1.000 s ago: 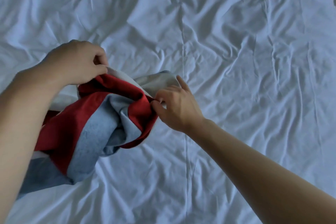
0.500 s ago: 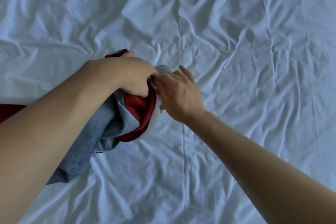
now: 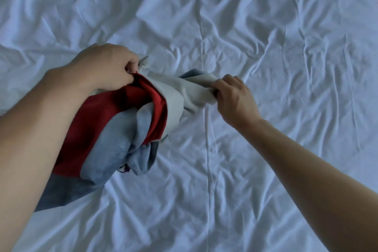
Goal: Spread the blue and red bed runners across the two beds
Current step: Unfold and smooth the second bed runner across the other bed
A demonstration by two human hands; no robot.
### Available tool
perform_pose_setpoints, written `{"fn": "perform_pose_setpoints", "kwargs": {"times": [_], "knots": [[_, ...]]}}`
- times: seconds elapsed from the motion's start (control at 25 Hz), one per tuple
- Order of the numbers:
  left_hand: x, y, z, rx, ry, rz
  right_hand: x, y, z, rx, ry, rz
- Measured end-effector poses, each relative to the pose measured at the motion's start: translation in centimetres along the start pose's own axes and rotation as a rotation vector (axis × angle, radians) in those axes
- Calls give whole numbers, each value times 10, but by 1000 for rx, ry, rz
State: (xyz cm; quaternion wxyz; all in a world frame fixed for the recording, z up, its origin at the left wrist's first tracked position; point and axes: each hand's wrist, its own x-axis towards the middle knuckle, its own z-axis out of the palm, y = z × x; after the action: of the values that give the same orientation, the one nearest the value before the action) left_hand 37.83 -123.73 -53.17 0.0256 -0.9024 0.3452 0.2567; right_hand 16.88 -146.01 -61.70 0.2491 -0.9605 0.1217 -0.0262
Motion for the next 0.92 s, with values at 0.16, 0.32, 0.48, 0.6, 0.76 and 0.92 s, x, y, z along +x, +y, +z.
{"fn": "perform_pose_setpoints", "kwargs": {"times": [0.16, 0.32, 0.48, 0.6, 0.76, 0.92], "knots": [[0, 2, -2, 46, -1, -98, -11, 20, -19, -36, 78, 82], [-3, 42, 5, -24, 95, 153, -19, -1, -14, 35, 76, -39], [-10, 90, 10, 14, 95, 431, -23, -16, 4, 9, -27, -86], [-16, 111, 21, 21, 37, 463, -23, 2, 1, 24, 16, -6], [-13, 120, 21, -69, 64, 353, -29, 29, -24, -7, 137, 167], [-6, 126, 17, -78, 290, 252, -51, 3, -35, 129, 239, 93]]}}
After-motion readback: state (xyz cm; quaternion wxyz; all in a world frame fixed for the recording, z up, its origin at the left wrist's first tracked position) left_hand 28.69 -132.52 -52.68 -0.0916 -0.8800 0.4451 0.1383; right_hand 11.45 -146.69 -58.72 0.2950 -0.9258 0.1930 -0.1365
